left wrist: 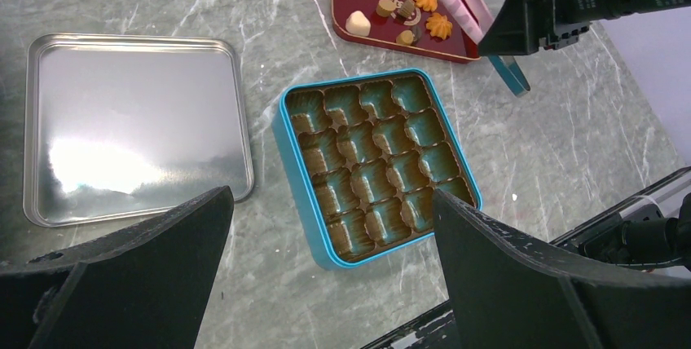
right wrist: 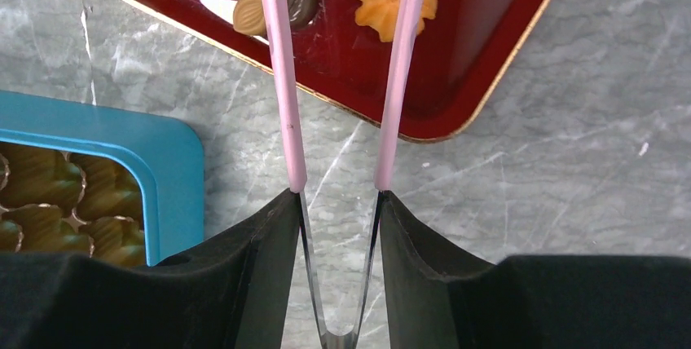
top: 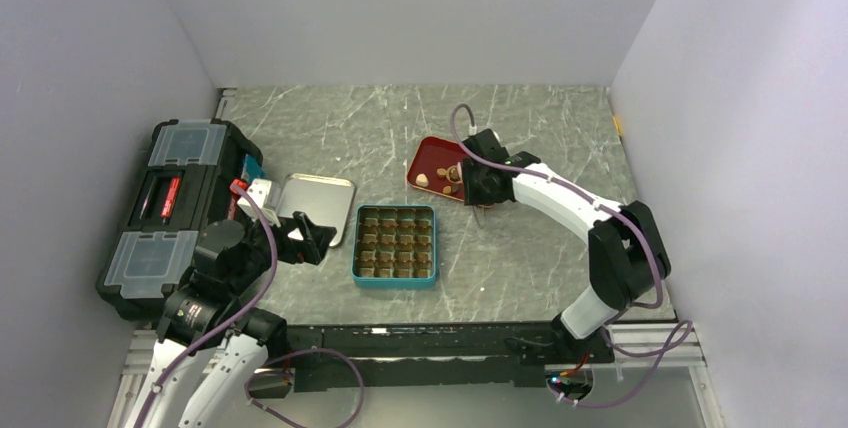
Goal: Pack the cookies
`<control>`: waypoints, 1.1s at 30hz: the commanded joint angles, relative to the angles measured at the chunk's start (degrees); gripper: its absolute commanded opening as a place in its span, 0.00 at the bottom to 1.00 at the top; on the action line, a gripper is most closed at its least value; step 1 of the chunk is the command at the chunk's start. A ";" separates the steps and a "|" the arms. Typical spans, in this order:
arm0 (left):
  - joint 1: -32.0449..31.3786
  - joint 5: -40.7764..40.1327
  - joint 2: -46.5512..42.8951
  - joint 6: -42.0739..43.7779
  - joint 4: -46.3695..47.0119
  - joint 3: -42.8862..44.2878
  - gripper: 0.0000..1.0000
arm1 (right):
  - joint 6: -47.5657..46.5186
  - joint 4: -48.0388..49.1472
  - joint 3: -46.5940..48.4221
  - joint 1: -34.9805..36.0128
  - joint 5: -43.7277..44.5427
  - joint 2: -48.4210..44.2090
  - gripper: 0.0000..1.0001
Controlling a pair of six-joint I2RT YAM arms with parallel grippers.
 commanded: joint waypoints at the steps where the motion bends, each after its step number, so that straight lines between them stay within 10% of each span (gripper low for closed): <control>1: 0.01 0.66 0.16 -0.06 1.17 1.15 0.99 | -1.46 -0.56 3.87 0.70 -2.48 2.77 0.42; 33: 0.36 0.76 0.60 -0.05 1.18 1.21 0.99 | -3.72 -0.64 10.40 0.79 -0.97 13.85 0.41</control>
